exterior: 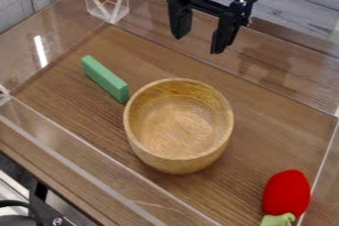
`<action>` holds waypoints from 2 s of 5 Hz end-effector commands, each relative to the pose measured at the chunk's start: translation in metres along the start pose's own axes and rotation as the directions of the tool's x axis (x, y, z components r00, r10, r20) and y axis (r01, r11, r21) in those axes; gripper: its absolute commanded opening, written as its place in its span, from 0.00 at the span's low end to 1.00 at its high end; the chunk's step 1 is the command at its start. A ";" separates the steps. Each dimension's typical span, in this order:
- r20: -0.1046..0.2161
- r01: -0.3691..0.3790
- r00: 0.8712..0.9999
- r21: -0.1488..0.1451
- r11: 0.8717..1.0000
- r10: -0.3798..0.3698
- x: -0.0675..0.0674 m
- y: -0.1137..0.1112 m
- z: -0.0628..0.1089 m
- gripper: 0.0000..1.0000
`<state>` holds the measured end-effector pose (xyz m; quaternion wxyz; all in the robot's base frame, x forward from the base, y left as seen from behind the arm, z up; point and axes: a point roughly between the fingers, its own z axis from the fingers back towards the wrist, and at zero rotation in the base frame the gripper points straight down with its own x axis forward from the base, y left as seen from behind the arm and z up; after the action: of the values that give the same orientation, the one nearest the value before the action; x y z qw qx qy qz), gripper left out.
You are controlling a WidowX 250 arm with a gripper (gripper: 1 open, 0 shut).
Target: Put the green block in the brown bowl
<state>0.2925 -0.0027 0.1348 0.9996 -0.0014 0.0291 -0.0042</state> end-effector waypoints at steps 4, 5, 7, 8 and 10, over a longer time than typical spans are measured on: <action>0.005 -0.518 0.853 -0.116 0.847 0.522 -0.042 0.099 -0.005 1.00; -0.004 -0.660 0.744 -0.161 0.734 0.668 -0.053 0.122 -0.019 1.00; -0.011 -0.792 0.588 -0.213 0.573 0.809 -0.048 0.136 -0.040 1.00; -0.003 -0.811 0.556 -0.221 0.542 0.831 -0.040 0.137 -0.041 1.00; 0.017 -0.816 0.538 -0.240 0.526 0.842 -0.027 0.157 -0.058 1.00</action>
<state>0.2570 0.1477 0.0638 0.8733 -0.0929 -0.0105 0.4781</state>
